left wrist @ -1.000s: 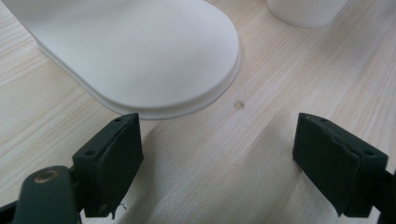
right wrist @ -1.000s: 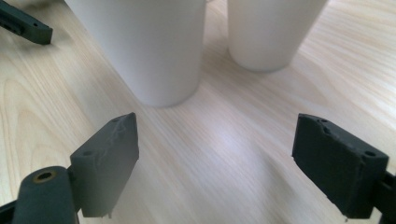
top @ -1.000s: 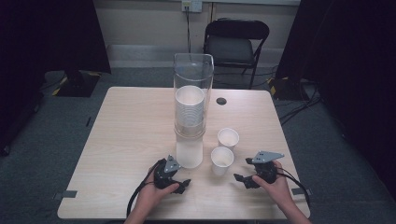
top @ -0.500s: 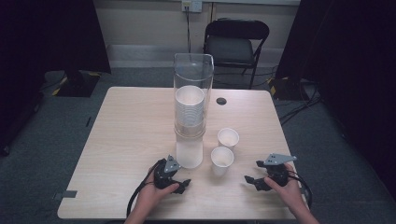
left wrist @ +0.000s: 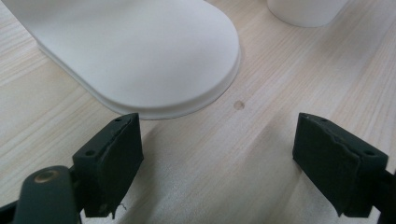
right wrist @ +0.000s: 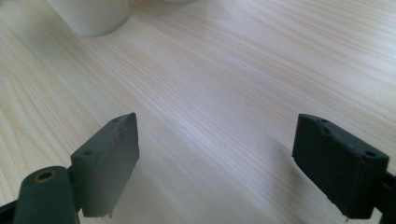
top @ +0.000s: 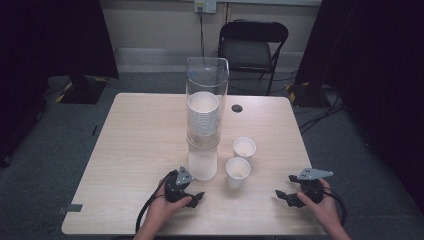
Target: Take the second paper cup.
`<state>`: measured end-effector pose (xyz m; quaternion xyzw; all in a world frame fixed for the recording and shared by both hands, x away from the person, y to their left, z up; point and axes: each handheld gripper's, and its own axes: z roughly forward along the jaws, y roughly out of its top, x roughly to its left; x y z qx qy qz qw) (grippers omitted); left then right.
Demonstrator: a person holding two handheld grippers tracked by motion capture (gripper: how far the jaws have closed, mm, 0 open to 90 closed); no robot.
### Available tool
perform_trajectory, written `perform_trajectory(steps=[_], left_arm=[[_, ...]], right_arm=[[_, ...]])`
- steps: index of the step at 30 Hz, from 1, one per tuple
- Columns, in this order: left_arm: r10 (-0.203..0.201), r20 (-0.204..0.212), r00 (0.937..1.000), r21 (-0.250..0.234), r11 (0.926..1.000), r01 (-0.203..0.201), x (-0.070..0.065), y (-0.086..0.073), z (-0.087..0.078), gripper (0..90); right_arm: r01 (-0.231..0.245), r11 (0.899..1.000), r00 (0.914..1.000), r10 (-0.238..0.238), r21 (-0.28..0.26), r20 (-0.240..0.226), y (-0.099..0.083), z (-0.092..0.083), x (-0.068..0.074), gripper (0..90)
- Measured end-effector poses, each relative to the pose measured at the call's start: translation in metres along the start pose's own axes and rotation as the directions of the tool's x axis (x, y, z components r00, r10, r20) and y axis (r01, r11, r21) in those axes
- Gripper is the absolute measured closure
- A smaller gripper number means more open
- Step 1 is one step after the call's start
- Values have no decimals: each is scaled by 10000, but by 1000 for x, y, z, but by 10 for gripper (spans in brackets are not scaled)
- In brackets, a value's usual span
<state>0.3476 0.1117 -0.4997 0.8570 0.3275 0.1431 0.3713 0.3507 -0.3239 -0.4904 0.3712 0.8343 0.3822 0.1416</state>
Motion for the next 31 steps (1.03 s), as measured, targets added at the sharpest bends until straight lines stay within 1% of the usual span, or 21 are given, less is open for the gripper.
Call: perform_trajectory(steps=[10,14,19,22,24,26,31], left_arm=[[-6,2,10000,2,10000,6,0,0,0,154],[0,1,10000,1,10000,0,0,0,0,154],[-1,0,10000,-2,10000,1,0,0,0,154],[-1,0,10000,-2,10000,1,0,0,0,154],[-2,-1,10000,1,10000,2,0,0,0,154],[-3,2,10000,2,10000,3,0,0,0,154],[-3,1,10000,2,10000,3,0,0,0,154]], right_arm=[[-219,9998,9994,218,15,264,-12,-12,-13,140],[-258,9996,9990,254,131,364,-19,-15,-16,140],[-112,9998,9985,103,159,544,-24,-17,-19,140],[-164,9998,9979,154,144,631,-25,-19,-20,140],[26,9999,9971,-34,113,755,-27,-19,-20,136],[116,9999,9971,-124,104,745,-28,-19,-20,136],[52,9999,9971,-59,94,759,-29,-21,-21,140]])
